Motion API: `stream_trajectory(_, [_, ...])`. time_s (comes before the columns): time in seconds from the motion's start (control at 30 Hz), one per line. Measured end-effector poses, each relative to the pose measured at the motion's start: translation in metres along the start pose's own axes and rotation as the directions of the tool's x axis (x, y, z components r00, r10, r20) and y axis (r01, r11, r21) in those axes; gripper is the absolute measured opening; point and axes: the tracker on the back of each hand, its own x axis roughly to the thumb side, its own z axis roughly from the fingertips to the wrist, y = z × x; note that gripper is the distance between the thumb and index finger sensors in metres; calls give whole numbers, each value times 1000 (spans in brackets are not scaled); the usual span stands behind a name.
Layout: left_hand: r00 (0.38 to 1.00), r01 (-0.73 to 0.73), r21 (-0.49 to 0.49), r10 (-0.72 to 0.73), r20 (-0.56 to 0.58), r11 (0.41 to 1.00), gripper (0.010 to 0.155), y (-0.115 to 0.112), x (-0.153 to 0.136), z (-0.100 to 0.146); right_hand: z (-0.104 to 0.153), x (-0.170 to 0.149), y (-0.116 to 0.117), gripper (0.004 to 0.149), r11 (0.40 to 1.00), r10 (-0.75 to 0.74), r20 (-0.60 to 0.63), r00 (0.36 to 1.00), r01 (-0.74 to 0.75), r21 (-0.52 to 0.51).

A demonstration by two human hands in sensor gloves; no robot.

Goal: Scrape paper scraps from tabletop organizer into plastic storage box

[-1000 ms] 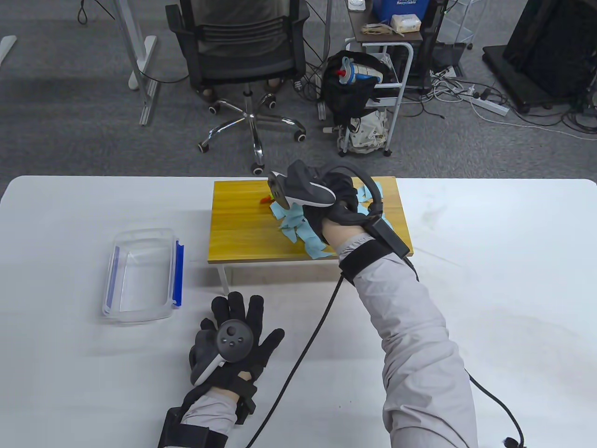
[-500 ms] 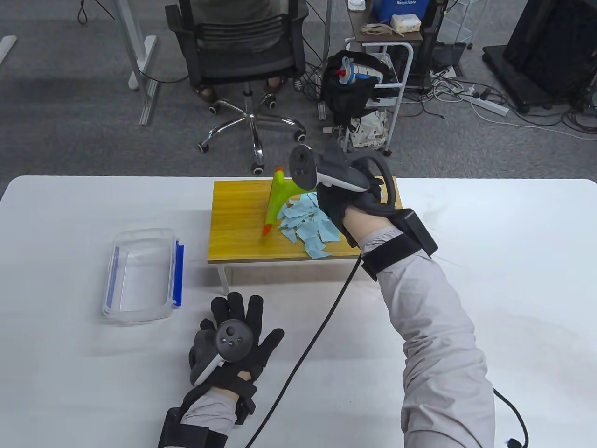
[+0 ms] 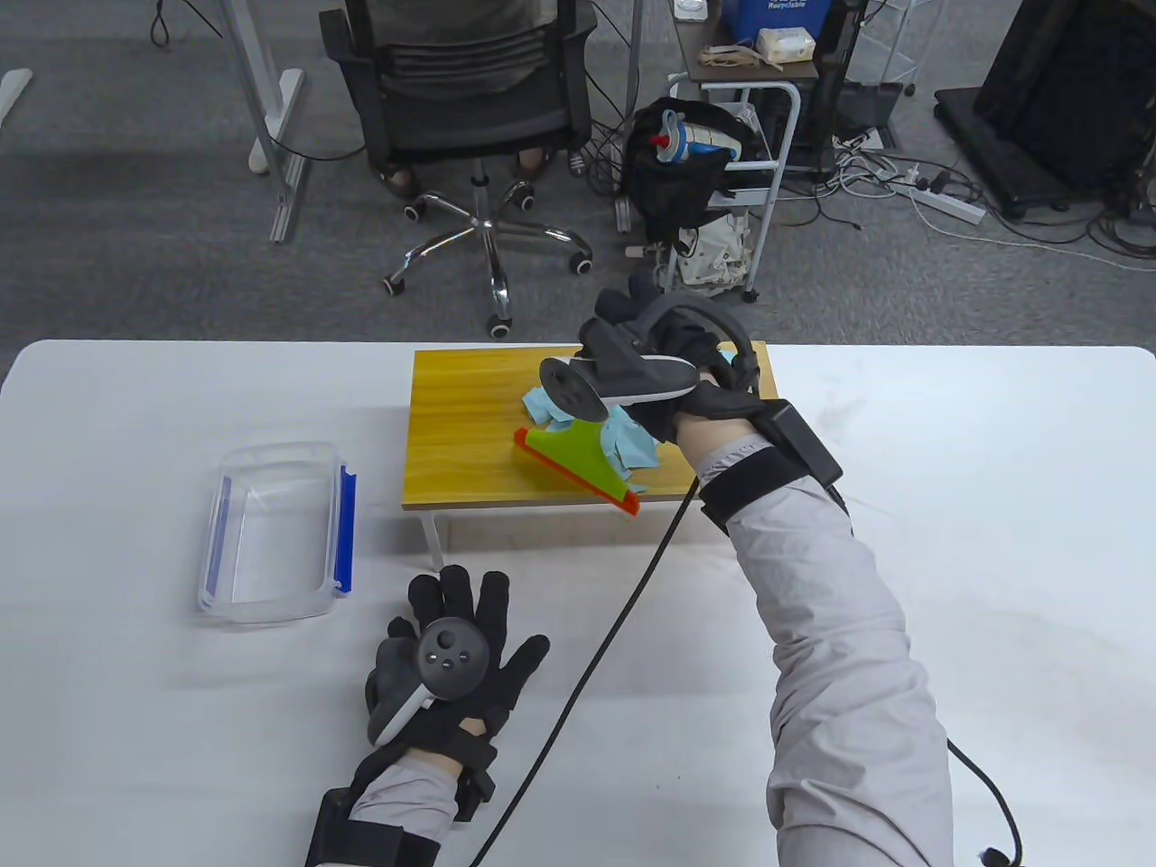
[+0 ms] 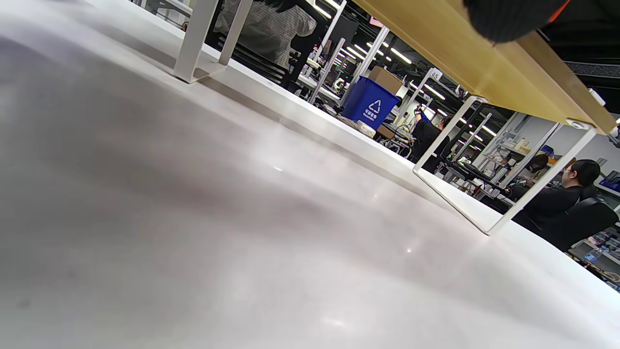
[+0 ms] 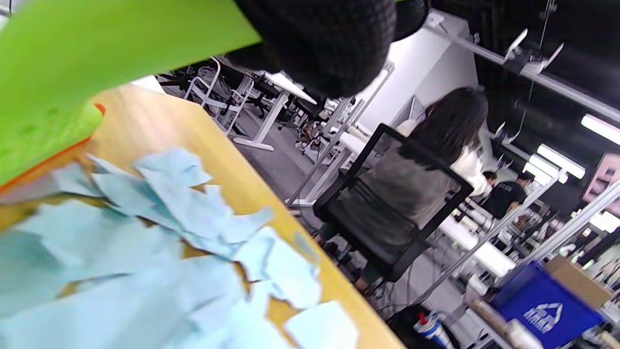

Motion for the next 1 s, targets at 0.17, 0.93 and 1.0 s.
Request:
stream_trajectory(0.17, [1000, 0, 4, 0, 2, 1000, 82, 1, 0, 0, 5, -6, -2, 49, 996, 52, -12, 999, -52, -68])
stream_trajectory(0.93, [1000, -22, 4, 22, 13, 1000, 83, 1, -1, -1, -1, -13, 40, 60, 906, -307, -355, 883, 385, 174])
stream_trajectory(1.0, [1000, -25, 4, 25, 10, 1000, 83, 1, -1, -1, 3, -17, 40, 59, 908, -288, -372, 883, 375, 188])
